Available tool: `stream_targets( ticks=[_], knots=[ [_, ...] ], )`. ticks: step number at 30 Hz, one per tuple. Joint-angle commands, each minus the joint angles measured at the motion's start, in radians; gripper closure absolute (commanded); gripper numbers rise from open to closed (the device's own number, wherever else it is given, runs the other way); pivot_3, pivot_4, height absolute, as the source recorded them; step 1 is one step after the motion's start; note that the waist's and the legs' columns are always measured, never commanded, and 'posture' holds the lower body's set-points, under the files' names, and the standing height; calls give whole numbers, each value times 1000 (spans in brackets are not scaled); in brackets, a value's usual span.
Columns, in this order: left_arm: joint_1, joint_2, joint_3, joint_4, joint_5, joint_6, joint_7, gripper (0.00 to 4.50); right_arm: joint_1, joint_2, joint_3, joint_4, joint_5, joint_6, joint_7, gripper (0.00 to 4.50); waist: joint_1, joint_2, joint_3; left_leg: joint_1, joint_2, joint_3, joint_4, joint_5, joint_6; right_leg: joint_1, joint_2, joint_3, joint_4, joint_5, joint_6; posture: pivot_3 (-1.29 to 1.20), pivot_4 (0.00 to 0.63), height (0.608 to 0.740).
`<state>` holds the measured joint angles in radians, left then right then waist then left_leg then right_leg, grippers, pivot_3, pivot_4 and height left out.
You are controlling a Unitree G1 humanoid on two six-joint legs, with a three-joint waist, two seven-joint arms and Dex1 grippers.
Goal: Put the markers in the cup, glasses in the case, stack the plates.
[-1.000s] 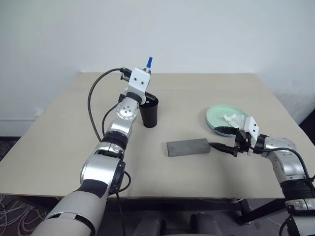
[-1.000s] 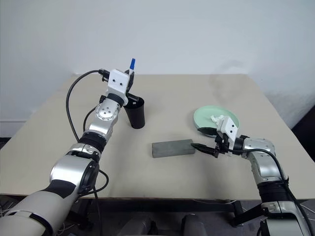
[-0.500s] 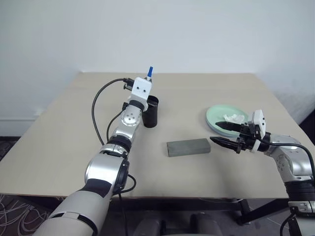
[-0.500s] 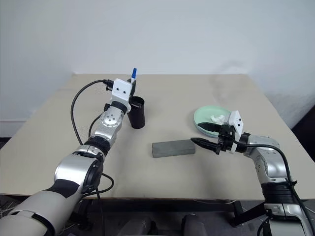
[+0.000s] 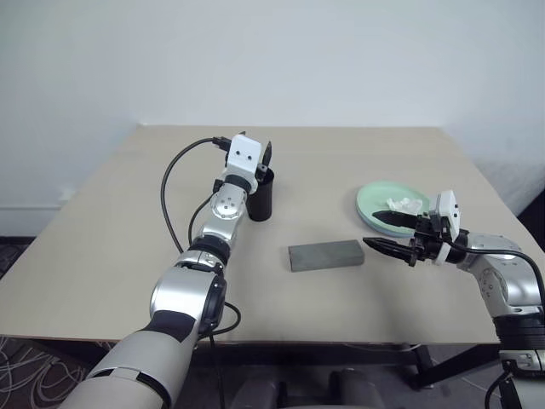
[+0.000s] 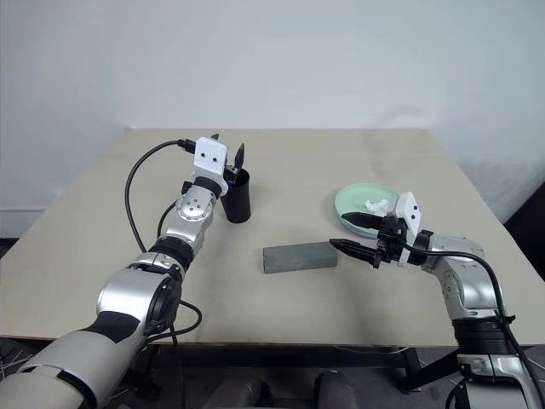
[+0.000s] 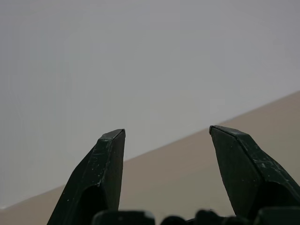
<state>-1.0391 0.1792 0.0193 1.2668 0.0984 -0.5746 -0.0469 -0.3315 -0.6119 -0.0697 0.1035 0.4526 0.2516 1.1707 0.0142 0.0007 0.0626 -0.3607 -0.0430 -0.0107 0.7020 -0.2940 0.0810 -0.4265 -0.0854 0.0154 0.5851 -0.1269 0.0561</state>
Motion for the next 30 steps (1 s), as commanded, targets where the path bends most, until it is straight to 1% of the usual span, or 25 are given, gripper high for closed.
stream_targets(
  ticks=[1, 3, 4, 6, 8, 11, 13, 15, 17, 18, 20, 23, 26, 30],
  knots=[
    [-74, 11, 40, -63, -54, 0, -79, 1455, -23, 4, -21, -16, 11, -20, -11, 816, 0, 0, 0, 0, 0, 0, 0, 0, 0, 0, 0, 0, 0, 0, 0, 0, 0, 740],
    [-76, 17, 71, -88, -104, 31, -158, 1455, -27, 9, -21, -8, 6, -29, -19, 816, 0, 0, 0, 0, 0, 0, 0, 0, 0, 0, 0, 0, 0, 0, 0, 0, 0, 740],
    [-70, 25, 102, -119, -158, 71, -231, 1455, -29, 14, -21, -3, 0, -34, -29, 816, -1, 0, 0, 0, 0, 0, 0, 0, 0, 0, 0, 0, 0, 0, 0, 0, 0, 740],
    [-29, 53, 159, -233, -279, 171, -388, 1455, -30, 22, -26, 2, 0, -34, -49, 816, -2, 0, 0, 0, 0, 0, 0, 0, 0, 0, 0, 0, 0, 0, 0, 0, 0, 740],
    [28, 77, 181, -362, -352, 271, -480, 1455, -25, 23, -31, 4, 5, -33, -56, 816, -9, 0, 0, 0, 1, 0, 0, 0, 0, -1, 0, 0, 0, 0, 0, 0, 0, 740],
    [236, 177, 181, -707, -450, 488, -605, 1455, -10, 35, -41, 2, 16, -26, -82, 816, -21, 2, -1, 1, 1, 1, -2, -1, 0, -2, 1, 1, 1, 0, -1, 0, 0, 740],
    [367, 234, 172, -891, -476, 587, -634, 1455, -3, 40, -52, 6, 24, -24, -93, 816, -27, 2, -1, 1, 2, 1, -2, -1, 0, -2, 1, 1, 1, 2, -4, 0, 0, 740],
    [488, 274, 166, -1032, -480, 652, -634, 1455, 7, 43, -63, 18, 21, -30, -101, 816, -27, 2, -1, 0, 2, 0, -2, -1, 0, -3, 1, 1, 1, 2, -5, 0, 0, 740],
    [603, 301, 160, -1122, -461, 679, -629, 1455, 23, 49, -68, 26, 15, -34, -115, 816, -17, 1, -1, 0, 1, -1, -1, -1, 0, -2, 0, 1, 1, 2, -5, 0, 0, 740],
    [636, 303, 153, -1155, -452, 691, -620, 1455, 28, 46, -73, 33, 15, -37, -112, 816, -13, 1, -1, 0, 1, 0, -1, -2, 0, -1, 0, 1, 1, 2, -5, 0, 0, 740],
    [745, 312, 135, -1186, -398, 644, -618, 1455, 59, 45, -74, 37, -2, -57, -121, 816, -9, 2, -1, 0, 1, 0, 0, -4, -3, -1, -1, 1, 1, 2, -4, 0, 0, 740],
    [854, 301, 125, -1180, -348, 589, -597, 1455, 103, 37, -82, 27, -5, -68, -134, 816, -7, 2, -1, 2, 1, 0, 0, -4, -4, -1, -1, 1, 1, -1, -1, 0, 0, 740],
    [903, 273, 114, -1165, -319, 545, -567, 1455, 132, 15, -97, 46, -9, -78, -129, 816, -6, 2, -1, 1, 1, 0, 0, -3, -4, -2, -1, 1, 2, -1, -1, 0, 0, 740],
    [915, 248, 100, -1148, -296, 514, -554, 1455, 138, 4, -101, 87, -24, -97, -125, 816, -6, 2, -1, 2, 2, 2, 0, -2, -6, -1, -1, 1, 2, 0, -2, 0, 0, 740]
  ],
)
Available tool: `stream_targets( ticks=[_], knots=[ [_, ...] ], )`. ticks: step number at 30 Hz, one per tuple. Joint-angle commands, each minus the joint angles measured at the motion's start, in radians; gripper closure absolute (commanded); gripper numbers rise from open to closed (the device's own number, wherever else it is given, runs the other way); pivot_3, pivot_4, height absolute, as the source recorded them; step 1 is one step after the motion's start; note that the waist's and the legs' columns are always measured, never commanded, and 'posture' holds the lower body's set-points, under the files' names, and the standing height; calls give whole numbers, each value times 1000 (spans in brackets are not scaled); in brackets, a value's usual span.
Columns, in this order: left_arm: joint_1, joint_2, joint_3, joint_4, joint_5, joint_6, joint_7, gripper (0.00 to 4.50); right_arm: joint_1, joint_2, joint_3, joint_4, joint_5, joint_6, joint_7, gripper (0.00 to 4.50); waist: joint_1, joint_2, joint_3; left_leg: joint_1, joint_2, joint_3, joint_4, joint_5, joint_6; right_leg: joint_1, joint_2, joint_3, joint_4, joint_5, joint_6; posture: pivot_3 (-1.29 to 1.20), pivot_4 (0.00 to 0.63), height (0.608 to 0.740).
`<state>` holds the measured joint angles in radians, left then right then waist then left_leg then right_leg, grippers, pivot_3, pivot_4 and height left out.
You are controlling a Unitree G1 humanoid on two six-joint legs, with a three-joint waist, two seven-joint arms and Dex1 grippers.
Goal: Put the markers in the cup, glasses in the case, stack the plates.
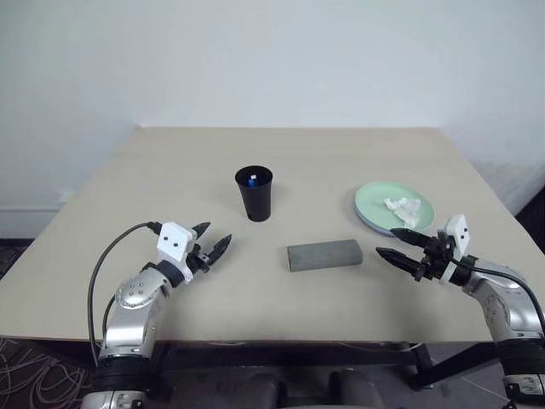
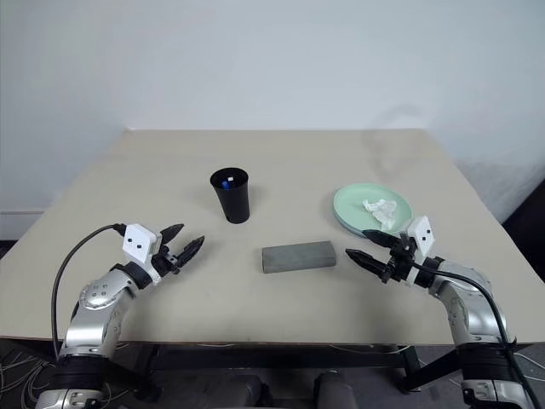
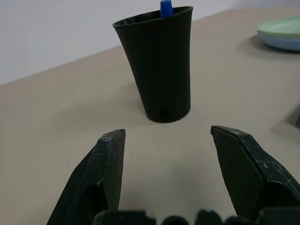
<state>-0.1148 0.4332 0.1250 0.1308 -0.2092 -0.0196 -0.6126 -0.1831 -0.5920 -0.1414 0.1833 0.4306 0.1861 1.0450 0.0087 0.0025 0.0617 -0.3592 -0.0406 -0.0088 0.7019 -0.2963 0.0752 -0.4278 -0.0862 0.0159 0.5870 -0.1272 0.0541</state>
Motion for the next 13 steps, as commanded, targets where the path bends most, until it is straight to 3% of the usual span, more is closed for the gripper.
stream_targets(
  ticks=[1, 13],
  knots=[
    [-11, -11, -10, -3, 18, -49, 14, 1455, -16, -14, -29, 22, -6, -39, -2, 816, -2, 0, 0, 1, 1, 1, 0, 0, 0, 0, 0, 0, 0, 0, 0, 0, 0, 740],
    [26, -50, -23, -23, 37, -63, 63, 1455, -15, -20, -24, 26, -1, -34, 0, 816, -5, 0, 0, 1, 3, 4, 0, 0, 0, 0, 1, -1, 0, 0, 0, 0, 0, 740]
  ],
)
